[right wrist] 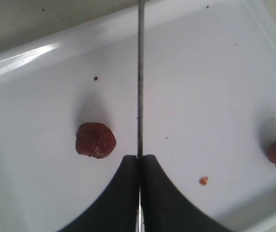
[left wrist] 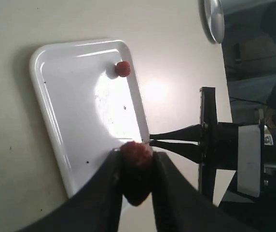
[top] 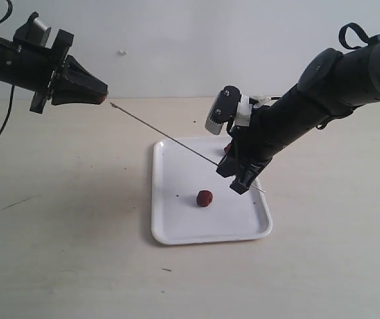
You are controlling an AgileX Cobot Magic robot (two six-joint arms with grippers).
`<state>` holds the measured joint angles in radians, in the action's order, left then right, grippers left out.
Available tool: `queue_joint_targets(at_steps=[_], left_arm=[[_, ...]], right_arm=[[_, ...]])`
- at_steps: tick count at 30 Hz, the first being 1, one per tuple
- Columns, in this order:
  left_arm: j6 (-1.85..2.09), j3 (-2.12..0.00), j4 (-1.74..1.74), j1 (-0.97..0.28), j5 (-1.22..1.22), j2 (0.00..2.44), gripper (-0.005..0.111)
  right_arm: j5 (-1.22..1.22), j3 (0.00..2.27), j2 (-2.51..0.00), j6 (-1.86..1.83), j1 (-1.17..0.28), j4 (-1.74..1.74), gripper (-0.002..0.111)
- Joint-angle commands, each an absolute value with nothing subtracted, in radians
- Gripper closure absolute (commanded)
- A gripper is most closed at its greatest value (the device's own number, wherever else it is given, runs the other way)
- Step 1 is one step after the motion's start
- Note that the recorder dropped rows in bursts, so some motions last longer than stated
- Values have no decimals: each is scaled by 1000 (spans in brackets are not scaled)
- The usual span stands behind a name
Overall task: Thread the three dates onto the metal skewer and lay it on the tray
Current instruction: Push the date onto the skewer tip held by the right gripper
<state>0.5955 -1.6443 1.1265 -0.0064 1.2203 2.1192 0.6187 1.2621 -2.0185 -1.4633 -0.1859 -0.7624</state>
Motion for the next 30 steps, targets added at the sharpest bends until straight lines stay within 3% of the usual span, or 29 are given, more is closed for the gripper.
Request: queue_joint_targets(at_steps=[1,30], left_arm=[[617,-1640,1169,-12,1221,2108,86],[648,-1640,1162,-11,1221,2108,86]], right_arm=[[625,1263,-2014,-1476,-183,-772,108],[634,1263,-1987,-1491,-183,-814,108]])
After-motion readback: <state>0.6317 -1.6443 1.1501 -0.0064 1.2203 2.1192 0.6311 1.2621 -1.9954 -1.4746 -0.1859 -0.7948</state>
